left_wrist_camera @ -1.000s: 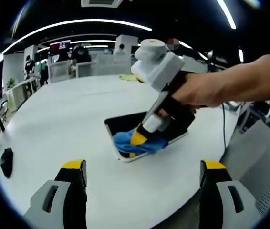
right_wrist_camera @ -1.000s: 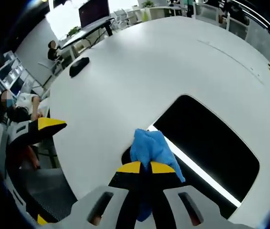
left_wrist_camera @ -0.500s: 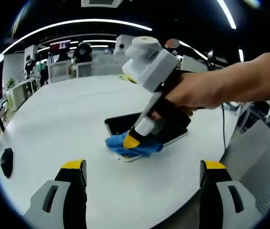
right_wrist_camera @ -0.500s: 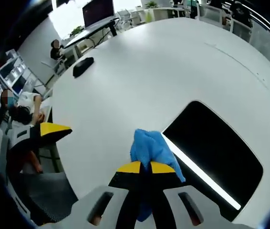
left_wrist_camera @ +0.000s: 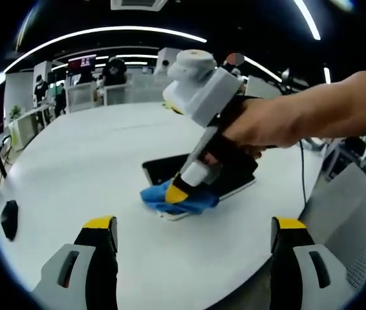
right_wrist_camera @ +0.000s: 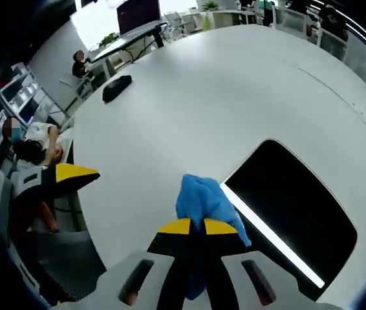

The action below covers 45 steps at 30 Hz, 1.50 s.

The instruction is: Wipe the mirror surface with the cleaning cloth until all visible marks leave the cleaned area.

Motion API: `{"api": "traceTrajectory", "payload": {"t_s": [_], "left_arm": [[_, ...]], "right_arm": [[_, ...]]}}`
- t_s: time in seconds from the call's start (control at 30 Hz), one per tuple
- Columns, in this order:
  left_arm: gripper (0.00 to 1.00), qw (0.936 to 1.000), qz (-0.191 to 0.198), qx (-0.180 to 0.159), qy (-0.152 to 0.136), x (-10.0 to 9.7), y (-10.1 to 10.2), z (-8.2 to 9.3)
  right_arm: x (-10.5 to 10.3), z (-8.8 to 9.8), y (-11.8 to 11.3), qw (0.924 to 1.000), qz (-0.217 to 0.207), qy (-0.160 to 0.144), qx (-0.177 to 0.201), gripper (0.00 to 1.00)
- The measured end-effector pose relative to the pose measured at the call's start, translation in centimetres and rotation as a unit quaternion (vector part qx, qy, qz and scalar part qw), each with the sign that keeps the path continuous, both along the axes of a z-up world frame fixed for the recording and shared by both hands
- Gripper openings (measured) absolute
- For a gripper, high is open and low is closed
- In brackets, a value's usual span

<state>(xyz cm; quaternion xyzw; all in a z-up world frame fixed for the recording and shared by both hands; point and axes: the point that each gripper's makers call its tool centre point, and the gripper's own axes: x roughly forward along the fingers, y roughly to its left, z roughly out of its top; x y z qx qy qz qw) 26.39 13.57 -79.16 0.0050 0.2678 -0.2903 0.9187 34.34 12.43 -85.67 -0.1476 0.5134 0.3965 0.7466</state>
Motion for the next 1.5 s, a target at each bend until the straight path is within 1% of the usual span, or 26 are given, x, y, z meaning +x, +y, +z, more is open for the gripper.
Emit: {"api": "traceTrajectory", "payload": {"t_s": [0.37, 0.57, 0.73, 0.8, 0.9, 1.0, 1.17, 1.5], "left_arm": [[0.99, 1.0, 0.002, 0.001, -0.001, 0.0, 0.1, 0.0], [0.99, 1.0, 0.005, 0.002, 0.0, 0.1, 0.2, 0.0], [0.99, 1.0, 0.007, 0.003, 0.001, 0.0, 0.3, -0.1], [0.99, 1.0, 0.007, 0.003, 0.002, 0.0, 0.3, -0.1], [0.99, 1.0, 0.008, 0.003, 0.003, 0.0, 0.3, -0.1], [0.99, 1.0, 0.008, 0.005, 0.004, 0.0, 0.3, -0.2], [0.99, 0.9999, 0.008, 0.005, 0.003, 0.1, 0.3, -0.2], [0.99, 0.9999, 0.009, 0.005, 0.006, 0.1, 0.3, -0.2]], "right_arm": [[-0.1, 0.0, 0.0, 1.0, 0.005, -0.004, 0.004, 0.0], [-0.2, 0.0, -0.1, 0.9997, 0.005, -0.01, 0.02, 0.0], [-0.3, 0.1, -0.1, 0.9992, 0.021, -0.009, 0.033, 0.0], [-0.3, 0.2, -0.2, 0.9989, 0.024, -0.005, 0.04, 0.0], [-0.3, 0.3, -0.3, 0.9982, 0.016, 0.015, 0.056, 0.0], [-0.3, 0.5, -0.5, 0.9976, 0.016, 0.024, 0.064, 0.0], [-0.3, 0.7, -0.4, 0.9977, 0.032, 0.018, 0.056, 0.0], [1.1, 0.6, -0.7, 0.9975, 0.062, -0.001, 0.032, 0.0]]}}
